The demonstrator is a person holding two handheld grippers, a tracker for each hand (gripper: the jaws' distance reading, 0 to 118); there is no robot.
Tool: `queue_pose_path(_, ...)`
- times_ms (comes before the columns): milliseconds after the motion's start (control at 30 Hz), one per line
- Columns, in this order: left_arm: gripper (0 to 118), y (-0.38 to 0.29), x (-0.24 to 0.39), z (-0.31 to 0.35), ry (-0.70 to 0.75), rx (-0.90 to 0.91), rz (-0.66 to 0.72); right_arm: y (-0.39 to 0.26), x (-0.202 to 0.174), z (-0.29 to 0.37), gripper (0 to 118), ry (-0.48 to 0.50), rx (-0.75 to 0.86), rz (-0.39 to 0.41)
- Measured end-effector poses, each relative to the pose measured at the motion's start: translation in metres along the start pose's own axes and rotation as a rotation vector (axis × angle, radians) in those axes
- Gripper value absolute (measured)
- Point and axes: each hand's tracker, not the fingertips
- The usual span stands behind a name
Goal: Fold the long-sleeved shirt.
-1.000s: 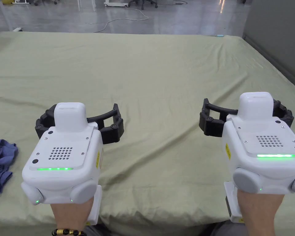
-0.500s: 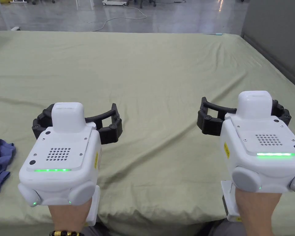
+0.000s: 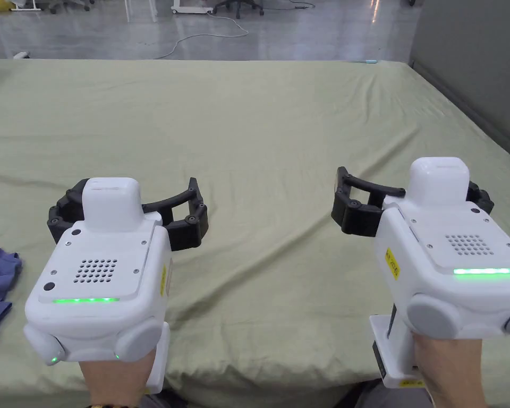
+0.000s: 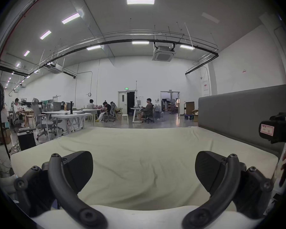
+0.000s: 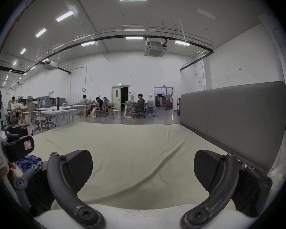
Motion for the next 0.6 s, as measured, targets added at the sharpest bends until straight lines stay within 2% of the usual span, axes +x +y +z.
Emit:
queue_pose_path(33,118,0.000,0.000,0.001,-0.001,0.002,0.001,0.002,-0.001,-0.002,118,-0.017,-0.015,0.005)
queue_pose_path(133,118,0.000,0.000,0.003,-0.005,0.013,0.004,0.002,-0.004,-0.013,118,-0.164,-0.087,0.050)
queue_pose_path(167,118,0.000,0.000,0.002,-0.008,0.012,-0.001,0.000,-0.003,-0.015,118,-0.166,-0.115,0.057)
queue_pose_path(267,118,-0.001,0.001,0.003,0.011,0.014,-0.015,-0.009,-0.001,-0.007,118,-0.177,-0.029,0.058)
queue_pose_path(333,118,-0.001,-0.001,0.003,-0.003,0.003,-0.011,-0.009,-0.001,-0.006,118,-0.175,-0.035,0.075)
queue_pose_path(600,118,-0.005,-0.001,0.002,0.003,-0.006,-0.012,-0.010,0.002,0.000,118,-0.089,-0.002,0.088)
